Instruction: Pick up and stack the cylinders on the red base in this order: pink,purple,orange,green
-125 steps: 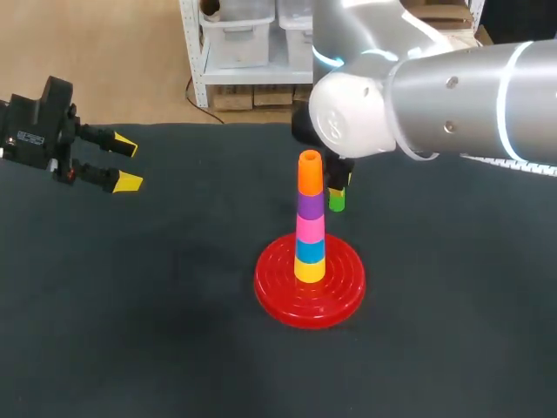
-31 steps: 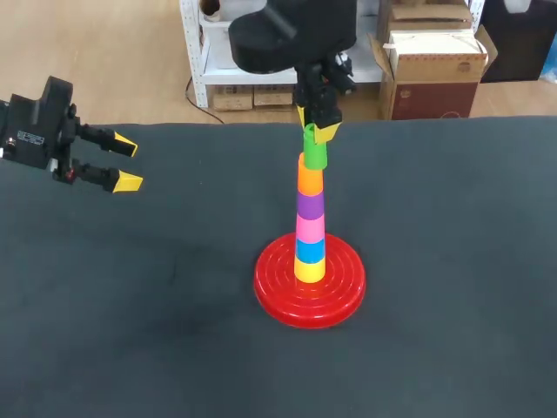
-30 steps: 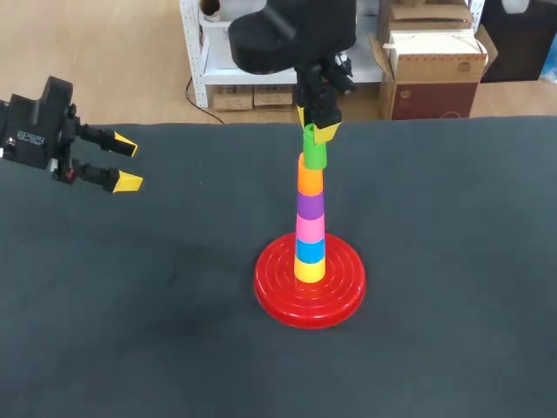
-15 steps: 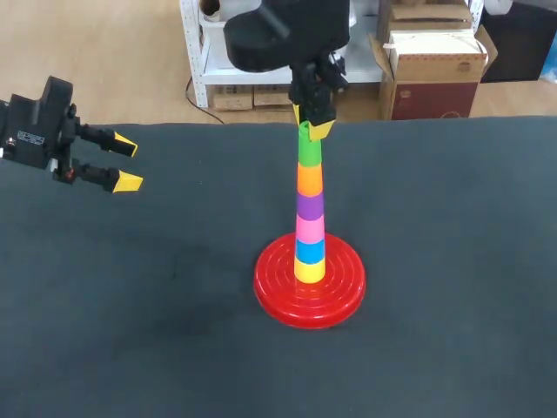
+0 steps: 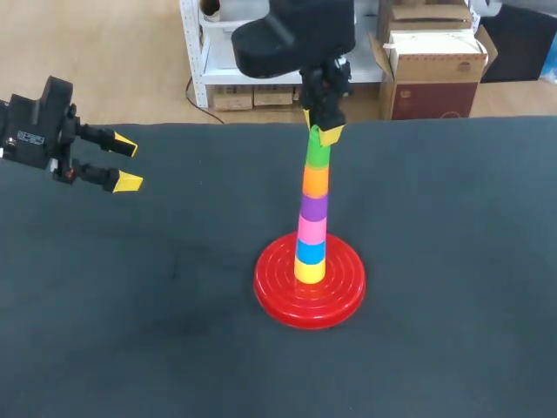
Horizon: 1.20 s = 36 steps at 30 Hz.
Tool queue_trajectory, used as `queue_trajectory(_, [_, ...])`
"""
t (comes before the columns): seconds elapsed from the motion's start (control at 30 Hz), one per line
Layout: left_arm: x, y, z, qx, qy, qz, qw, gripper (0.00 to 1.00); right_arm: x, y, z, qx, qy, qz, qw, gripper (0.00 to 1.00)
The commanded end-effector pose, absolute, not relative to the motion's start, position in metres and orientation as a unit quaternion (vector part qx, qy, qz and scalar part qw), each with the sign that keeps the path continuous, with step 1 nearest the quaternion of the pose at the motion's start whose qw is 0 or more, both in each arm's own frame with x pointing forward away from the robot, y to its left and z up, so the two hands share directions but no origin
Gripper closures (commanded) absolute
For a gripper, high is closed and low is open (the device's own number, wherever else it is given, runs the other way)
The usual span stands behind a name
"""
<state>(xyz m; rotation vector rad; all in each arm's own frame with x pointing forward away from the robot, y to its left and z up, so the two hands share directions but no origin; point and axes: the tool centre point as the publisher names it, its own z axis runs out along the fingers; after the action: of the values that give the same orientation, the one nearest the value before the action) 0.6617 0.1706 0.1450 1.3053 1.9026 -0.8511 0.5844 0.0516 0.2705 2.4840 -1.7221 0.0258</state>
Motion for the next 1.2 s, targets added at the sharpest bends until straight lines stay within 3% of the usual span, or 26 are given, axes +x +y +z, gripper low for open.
queue_trajectory(0.03, [0.662, 0.172, 0.144, 0.501, 0.727, -0.327, 0.335, 0.00, 0.583, 0.050, 0.262, 0.819, -0.571, 0.010, 0.054, 1.00])
queue_trajectory(0.63, [0.662, 0.172, 0.144, 0.501, 0.727, -0.327, 0.335, 0.00, 0.583, 0.057, 0.249, 0.811, -0.584, -0.026, 0.033, 1.00])
queue_trajectory(0.67, [0.662, 0.172, 0.144, 0.501, 0.727, -0.327, 0.335, 0.00, 0.583, 0.058, 0.252, 0.811, -0.584, -0.028, 0.027, 0.80])
queue_trajectory(0.7, [0.662, 0.172, 0.144, 0.501, 0.727, -0.327, 0.335, 0.00, 0.583, 0.058, 0.256, 0.813, -0.581, -0.026, 0.023, 0.55])
queue_trajectory(0.73, [0.662, 0.172, 0.144, 0.501, 0.727, -0.327, 0.335, 0.00, 0.583, 0.059, 0.260, 0.816, -0.577, -0.022, 0.019, 0.00])
queue_trajectory(1.2, [0.662, 0.172, 0.144, 0.501, 0.727, -0.327, 0.335, 0.00, 0.579, 0.053, 0.305, 0.794, -0.598, -0.004, -0.113, 0.00])
